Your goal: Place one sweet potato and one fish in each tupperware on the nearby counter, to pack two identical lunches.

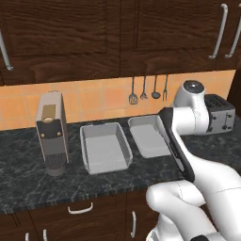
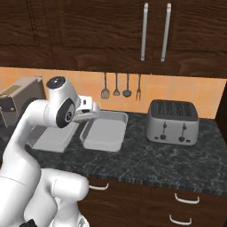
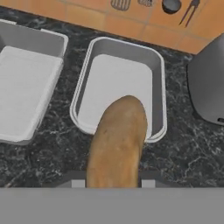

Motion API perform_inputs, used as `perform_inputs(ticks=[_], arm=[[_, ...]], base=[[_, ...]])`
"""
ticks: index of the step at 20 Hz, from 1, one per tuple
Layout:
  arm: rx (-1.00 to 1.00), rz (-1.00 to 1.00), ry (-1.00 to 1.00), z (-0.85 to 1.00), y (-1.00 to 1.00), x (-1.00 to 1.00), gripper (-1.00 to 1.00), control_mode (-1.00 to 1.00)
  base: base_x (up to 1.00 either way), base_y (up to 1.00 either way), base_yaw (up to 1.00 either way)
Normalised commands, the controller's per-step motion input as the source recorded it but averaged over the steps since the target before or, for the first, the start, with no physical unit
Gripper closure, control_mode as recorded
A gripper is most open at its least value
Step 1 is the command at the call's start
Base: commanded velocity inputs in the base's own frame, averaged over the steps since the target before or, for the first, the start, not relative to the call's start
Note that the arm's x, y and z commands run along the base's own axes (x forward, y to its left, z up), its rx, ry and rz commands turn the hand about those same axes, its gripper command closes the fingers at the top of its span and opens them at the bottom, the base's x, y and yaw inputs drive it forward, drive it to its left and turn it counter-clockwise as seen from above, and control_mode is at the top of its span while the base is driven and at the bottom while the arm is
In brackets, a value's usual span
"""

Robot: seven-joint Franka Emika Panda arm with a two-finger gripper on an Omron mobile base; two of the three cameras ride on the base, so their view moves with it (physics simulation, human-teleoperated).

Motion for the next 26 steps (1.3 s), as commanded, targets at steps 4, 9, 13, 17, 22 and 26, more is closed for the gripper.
perform_inputs(ticks=[4,9,13,17,22,26], arm=[[0.02,0.00,0.27,-0.74,-0.22,0.62,1.00,-1.00],[0.13,0.00,0.16,-0.56,-0.63,0.57,1.00,-1.00],[0.06,-0.02,0.03,-0.41,-0.21,0.45,1.00,-1.00],[0.01,-0.01,0.00,-0.41,0.00,0.58,1.00,-1.00],[0.00,0.00,0.00,-0.52,0.00,0.55,1.00,-1.00],[0.00,0.00,0.00,-0.54,0.00,0.51,1.00,-1.00]], base=[[0.00,0.00,0.00],[0.00,0.00,0.00],[0.00,0.00,0.00],[0.00,0.00,0.00],[0.00,0.00,0.00],[0.00,0.00,0.00]])
